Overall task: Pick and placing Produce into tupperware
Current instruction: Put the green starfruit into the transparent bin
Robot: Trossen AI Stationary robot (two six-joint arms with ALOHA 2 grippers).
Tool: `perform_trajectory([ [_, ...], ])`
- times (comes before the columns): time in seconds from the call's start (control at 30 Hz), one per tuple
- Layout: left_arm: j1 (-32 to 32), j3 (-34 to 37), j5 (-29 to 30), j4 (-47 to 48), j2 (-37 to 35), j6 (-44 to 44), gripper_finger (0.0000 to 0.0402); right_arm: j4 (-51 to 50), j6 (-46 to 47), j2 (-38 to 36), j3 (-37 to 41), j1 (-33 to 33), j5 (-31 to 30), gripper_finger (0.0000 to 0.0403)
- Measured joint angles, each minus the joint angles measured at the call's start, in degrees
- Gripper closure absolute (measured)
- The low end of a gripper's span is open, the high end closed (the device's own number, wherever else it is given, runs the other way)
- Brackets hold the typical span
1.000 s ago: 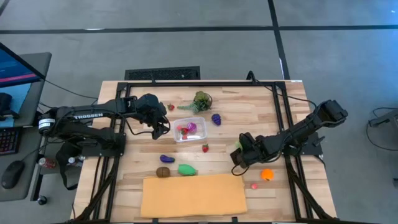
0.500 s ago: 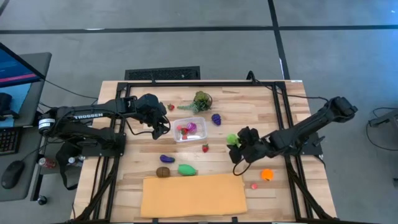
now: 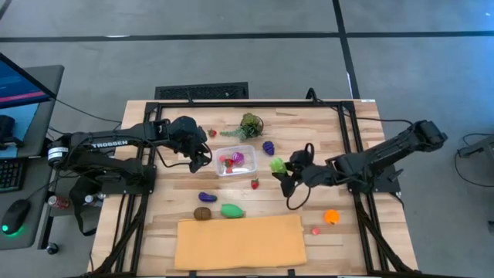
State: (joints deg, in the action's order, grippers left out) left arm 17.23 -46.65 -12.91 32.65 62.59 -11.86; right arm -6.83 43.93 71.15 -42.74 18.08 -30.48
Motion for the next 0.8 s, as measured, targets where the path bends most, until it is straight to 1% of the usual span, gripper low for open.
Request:
perform_trajectory([
  [0.17,0.01,0.0,0.0,-1.07,0.0,0.0,0.0201,4.42,-3.93,0.36,-0.01,-2.92,2.44,0.0201],
  [0.4,-0.01,0.0,0.0,-3.02,0.0,-0.13,0.0201,6.47,-7.13,0.37,-0.02,-8.12,6.71,0.019],
  [0.63,0.0,0.0,0.0,-3.72,0.0,-0.81,0.0201,9.68,-11.56,0.38,-0.02,-12.15,10.51,0.0202],
  [0.8,-0.01,0.0,0.0,-3.72,0.0,-1.03,0.0201,12.57,-13.62,2.17,0.01,-14.9,13.6,0.0192],
])
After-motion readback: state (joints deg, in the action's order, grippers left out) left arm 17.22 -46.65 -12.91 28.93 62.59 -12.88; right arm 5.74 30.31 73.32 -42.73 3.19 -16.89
